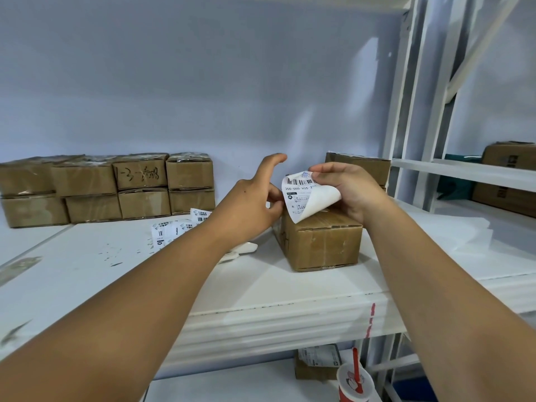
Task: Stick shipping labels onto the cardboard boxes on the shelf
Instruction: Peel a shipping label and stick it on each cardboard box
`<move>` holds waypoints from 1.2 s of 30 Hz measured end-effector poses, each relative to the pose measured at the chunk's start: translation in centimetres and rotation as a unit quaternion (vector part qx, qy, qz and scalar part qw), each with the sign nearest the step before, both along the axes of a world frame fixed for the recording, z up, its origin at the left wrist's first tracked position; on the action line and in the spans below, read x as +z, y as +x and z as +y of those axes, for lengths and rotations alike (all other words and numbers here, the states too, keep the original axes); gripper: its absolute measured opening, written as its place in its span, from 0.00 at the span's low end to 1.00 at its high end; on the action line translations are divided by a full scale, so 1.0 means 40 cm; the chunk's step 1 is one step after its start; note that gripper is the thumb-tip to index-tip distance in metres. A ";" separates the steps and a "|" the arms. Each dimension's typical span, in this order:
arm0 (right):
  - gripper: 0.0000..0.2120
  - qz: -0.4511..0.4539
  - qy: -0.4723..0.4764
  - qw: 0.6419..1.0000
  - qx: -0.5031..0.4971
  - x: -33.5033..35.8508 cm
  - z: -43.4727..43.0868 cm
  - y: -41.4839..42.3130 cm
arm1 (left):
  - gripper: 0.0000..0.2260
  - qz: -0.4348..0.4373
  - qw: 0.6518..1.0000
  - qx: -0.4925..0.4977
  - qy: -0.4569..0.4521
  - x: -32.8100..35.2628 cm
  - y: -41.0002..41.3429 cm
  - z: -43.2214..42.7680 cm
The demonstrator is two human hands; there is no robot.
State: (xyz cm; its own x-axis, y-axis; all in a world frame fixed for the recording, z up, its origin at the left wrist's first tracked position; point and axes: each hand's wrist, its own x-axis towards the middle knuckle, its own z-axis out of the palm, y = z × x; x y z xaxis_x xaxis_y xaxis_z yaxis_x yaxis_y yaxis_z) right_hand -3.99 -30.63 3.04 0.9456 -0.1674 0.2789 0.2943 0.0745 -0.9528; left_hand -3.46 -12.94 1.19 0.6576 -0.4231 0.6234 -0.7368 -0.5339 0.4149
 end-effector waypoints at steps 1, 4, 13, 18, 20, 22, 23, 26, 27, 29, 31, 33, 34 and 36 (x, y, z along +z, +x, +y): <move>0.06 -0.001 0.000 1.000 0.000 -0.001 0.000 0.000 | 0.30 -0.001 1.000 -0.001 0.001 0.000 0.000 0.000; 0.06 -0.001 0.003 1.000 0.002 0.000 0.000 -0.001 | 0.28 0.000 1.000 -0.007 0.000 0.000 0.001 0.001; 0.05 -0.008 0.003 1.000 0.009 -0.002 -0.003 -0.004 | 0.22 -0.012 1.000 -0.009 -0.002 -0.003 0.007 0.004; 0.05 -0.018 -0.031 0.999 0.005 -0.004 -0.004 -0.002 | 0.21 -0.013 1.000 -0.014 0.004 -0.003 0.005 0.005; 0.05 -0.024 -0.061 0.998 -0.004 -0.006 -0.004 0.000 | 0.20 -0.014 1.000 -0.011 0.010 -0.002 0.004 0.004; 0.05 -0.027 -0.079 0.996 -0.010 -0.007 -0.004 0.000 | 0.20 -0.017 1.000 -0.009 0.017 -0.001 0.000 0.005; 0.06 -0.028 -0.080 0.996 -0.010 -0.007 -0.004 0.000 | 0.19 -0.018 1.000 -0.010 0.018 0.000 -0.002 0.004; 0.06 -0.025 -0.075 0.997 -0.010 -0.006 -0.006 0.001 | 0.16 -0.007 1.000 -0.008 0.016 0.001 -0.005 0.004; 0.06 -0.024 -0.074 0.997 -0.011 -0.006 -0.006 0.001 | 0.14 0.001 1.000 -0.006 0.013 0.002 -0.007 0.003; 0.06 -0.022 -0.080 0.996 -0.015 -0.006 -0.007 0.002 | 0.12 0.012 1.000 -0.007 0.010 0.003 -0.012 0.003; 0.06 -0.023 -0.085 0.996 -0.018 -0.005 -0.006 0.002 | 0.11 0.016 1.000 -0.012 0.007 0.004 -0.017 0.002; 0.06 -0.026 -0.087 0.996 -0.018 -0.005 -0.006 0.001 | 0.11 0.020 1.000 -0.010 0.002 0.004 -0.019 0.003; 0.06 -0.028 -0.093 0.995 -0.020 -0.006 -0.007 0.001 | 0.11 0.018 1.000 -0.004 0.003 0.004 -0.018 0.003; 0.06 -0.030 -0.113 0.993 -0.027 -0.006 -0.008 0.002 | 0.12 0.006 1.000 0.010 0.012 0.003 -0.013 0.003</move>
State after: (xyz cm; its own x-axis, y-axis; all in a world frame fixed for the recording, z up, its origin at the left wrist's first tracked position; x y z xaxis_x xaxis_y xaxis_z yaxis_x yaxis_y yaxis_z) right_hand -3.92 -30.94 2.80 0.9174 -0.1449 0.3707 0.3488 -0.1560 -0.9241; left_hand -3.96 -12.81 1.30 0.6737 -0.4246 0.6048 -0.7208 -0.5580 0.4112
